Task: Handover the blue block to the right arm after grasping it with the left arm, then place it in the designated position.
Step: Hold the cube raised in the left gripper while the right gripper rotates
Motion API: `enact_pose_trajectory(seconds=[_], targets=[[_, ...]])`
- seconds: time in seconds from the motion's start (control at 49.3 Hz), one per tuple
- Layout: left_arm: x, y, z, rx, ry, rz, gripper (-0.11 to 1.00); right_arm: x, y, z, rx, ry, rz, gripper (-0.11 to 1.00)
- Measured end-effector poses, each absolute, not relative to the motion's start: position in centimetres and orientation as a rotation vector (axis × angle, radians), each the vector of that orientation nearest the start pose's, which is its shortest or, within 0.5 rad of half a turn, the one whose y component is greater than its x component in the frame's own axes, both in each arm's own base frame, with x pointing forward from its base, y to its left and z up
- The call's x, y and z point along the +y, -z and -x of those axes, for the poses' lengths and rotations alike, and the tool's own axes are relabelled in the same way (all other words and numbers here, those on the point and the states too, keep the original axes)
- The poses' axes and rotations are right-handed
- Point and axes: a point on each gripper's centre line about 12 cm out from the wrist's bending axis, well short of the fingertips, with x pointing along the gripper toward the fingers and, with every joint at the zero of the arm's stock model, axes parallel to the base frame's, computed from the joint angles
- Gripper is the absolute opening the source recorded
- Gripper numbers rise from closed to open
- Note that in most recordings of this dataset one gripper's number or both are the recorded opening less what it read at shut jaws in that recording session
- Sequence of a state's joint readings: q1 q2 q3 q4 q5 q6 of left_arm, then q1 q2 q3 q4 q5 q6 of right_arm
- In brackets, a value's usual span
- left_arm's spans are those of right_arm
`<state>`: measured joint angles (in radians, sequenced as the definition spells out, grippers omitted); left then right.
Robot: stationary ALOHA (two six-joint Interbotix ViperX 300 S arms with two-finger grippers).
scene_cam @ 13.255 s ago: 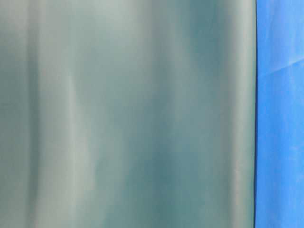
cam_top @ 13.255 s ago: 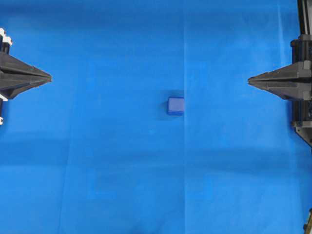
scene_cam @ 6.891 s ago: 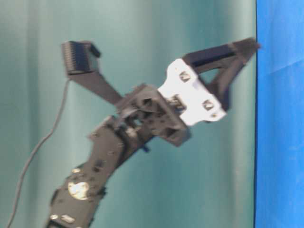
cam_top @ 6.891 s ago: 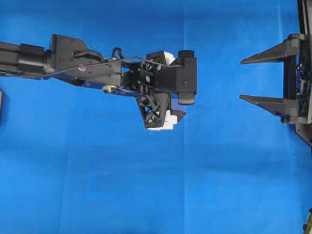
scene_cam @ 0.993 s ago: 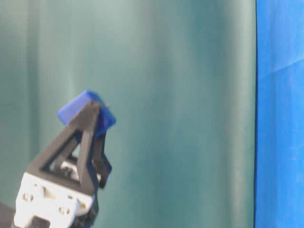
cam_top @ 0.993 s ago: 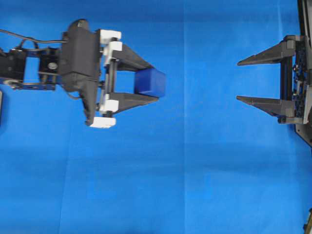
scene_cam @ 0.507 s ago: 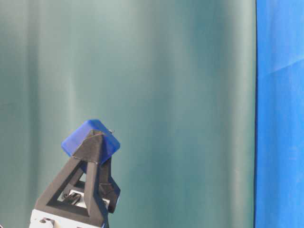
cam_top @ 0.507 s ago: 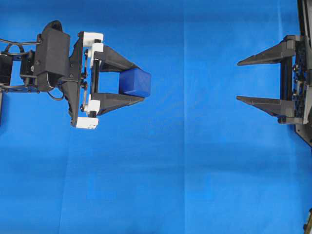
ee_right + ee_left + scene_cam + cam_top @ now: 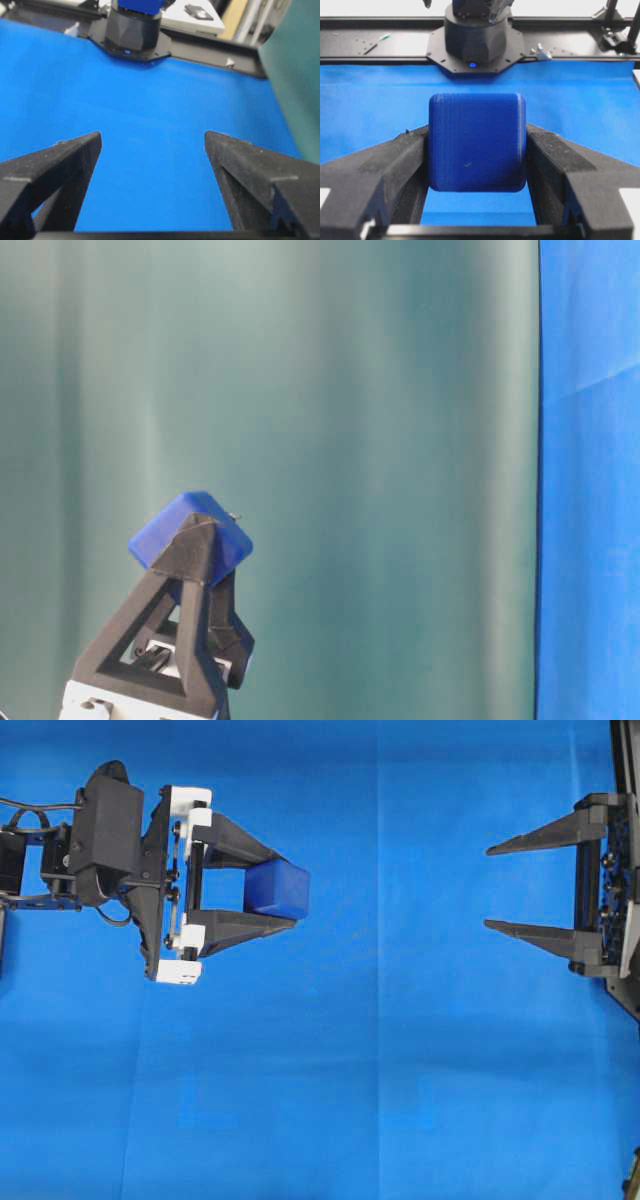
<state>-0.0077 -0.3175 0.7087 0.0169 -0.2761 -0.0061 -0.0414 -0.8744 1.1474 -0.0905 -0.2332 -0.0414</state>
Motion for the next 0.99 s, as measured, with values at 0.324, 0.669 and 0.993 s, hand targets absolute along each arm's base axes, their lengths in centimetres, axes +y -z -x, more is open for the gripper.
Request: enact_pose_trajectory(seconds=[0.324,0.669,0.993], targets=[[-0.3,-30.3,-35.8,0.112,0.012,0.002,0.48,-0.2,-29.4,-21.9,0.042,-0.028,0.537,0.95],[-0.3,-30.3,-35.8,0.11,0.012,0.002,0.48,0.2,-29.7,-21.8,0.018,-0.075,1.014,0.95],[-0.3,-30.3,-35.8,0.109,0.012,0.002,0.48,0.5,-29.4,-22.0,0.011,-0.11,1.199,0.95]])
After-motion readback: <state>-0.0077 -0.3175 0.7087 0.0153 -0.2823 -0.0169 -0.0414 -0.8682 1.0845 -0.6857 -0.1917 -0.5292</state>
